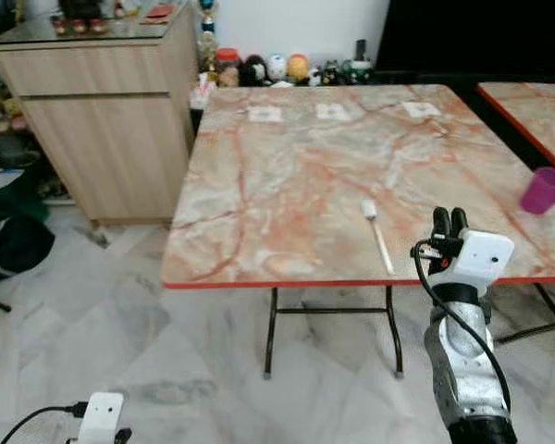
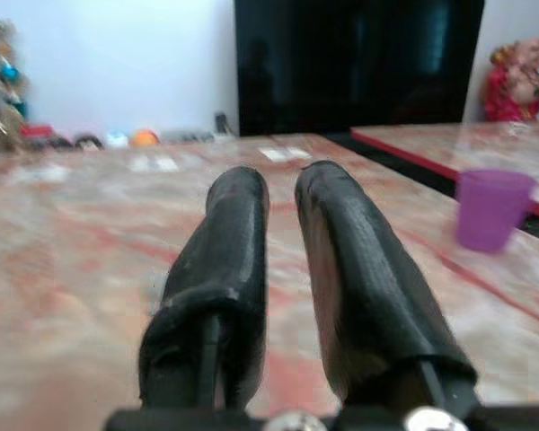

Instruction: Setting the table

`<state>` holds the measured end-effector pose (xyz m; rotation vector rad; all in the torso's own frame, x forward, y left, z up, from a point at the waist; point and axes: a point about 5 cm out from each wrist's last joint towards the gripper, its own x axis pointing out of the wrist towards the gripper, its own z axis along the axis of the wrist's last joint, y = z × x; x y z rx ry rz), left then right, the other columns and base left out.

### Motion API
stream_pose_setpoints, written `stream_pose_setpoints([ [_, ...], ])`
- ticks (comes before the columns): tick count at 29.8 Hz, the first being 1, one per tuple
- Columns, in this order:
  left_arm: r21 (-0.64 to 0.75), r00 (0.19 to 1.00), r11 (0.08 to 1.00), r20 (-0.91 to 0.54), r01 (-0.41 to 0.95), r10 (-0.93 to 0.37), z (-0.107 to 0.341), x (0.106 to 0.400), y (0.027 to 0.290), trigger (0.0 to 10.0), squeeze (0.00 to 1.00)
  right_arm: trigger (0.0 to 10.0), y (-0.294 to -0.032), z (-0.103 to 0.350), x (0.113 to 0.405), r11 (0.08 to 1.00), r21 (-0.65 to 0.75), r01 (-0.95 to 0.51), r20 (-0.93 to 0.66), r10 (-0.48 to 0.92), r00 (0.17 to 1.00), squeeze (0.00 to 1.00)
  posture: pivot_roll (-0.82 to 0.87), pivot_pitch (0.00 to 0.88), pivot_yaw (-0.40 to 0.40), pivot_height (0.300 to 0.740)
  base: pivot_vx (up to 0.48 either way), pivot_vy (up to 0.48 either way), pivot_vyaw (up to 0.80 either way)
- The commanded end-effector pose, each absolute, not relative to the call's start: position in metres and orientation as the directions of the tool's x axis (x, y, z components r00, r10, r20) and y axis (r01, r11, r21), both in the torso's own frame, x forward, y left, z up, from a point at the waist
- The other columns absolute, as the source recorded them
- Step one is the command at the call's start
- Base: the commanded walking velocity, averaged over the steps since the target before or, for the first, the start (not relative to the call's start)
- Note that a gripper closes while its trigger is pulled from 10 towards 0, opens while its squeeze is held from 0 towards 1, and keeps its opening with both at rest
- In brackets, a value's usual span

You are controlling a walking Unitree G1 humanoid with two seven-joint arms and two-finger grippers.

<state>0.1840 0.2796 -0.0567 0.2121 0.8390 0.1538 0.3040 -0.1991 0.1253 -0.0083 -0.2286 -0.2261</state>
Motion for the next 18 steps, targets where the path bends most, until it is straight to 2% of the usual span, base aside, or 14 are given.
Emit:
stream_pose_setpoints([
  [1, 0.253, 0.638, 0.966, -0.737, -0.046, 0.223, -0.0594, 0.1768, 0.2828, 10.0, 0.0, 10.0, -0.1975, 0.1213, 0.3043, 0.976, 0.022, 0.217, 0.203, -0.217, 0.955, 1.0, 0.1, 0.011, -0.006, 0.74, 0.0, 0.0, 0.0],
  [18, 0.241, 0.638, 0.969, -0.738, -0.054, 0.219, -0.0597, 0.1765, 0.2823, 10.0, 0.0, 10.0, -0.1903, 0.1184, 0.3049, 0.983, 0.031, 0.179, 0.186, -0.182, 0.966, 1.0, 0.1, 0.01, -0.008, 0.74, 0.0, 0.0, 0.0],
])
